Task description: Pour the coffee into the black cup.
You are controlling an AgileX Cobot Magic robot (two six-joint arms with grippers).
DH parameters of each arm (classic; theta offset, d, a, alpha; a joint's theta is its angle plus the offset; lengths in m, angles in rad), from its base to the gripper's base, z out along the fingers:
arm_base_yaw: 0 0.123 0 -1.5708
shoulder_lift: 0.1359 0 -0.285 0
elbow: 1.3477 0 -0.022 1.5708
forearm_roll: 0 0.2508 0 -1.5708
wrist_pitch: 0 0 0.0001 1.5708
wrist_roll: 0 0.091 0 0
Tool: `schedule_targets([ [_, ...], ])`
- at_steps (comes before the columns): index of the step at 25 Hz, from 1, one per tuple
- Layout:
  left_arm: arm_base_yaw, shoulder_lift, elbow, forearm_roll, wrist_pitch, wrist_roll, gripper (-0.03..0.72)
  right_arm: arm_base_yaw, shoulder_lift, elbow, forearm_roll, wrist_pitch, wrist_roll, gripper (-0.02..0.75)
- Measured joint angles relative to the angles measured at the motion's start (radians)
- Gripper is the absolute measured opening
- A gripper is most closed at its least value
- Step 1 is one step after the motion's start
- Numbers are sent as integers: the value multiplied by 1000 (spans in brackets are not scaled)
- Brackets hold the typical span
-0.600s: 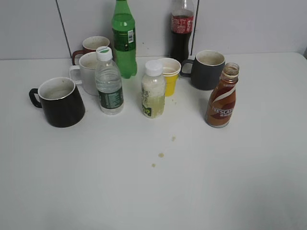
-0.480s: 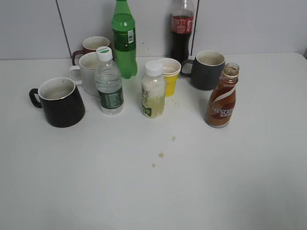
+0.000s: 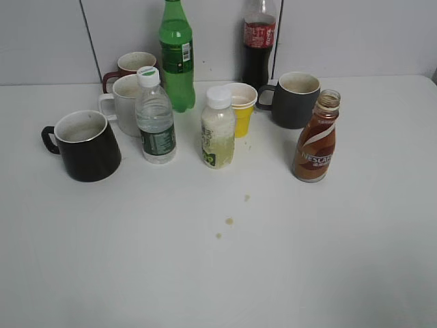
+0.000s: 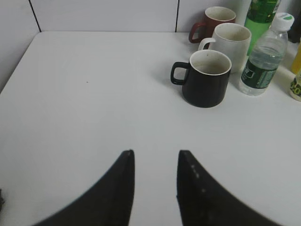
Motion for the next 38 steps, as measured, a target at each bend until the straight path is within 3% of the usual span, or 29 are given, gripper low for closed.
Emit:
schedule_targets([
  [31,0,0,-1,1,-8,0,241,0,0,-5,0,-8,-1,588],
  [38,0,7,-12,36,-223,0,241,0,116,-33,3,-167,-1,540],
])
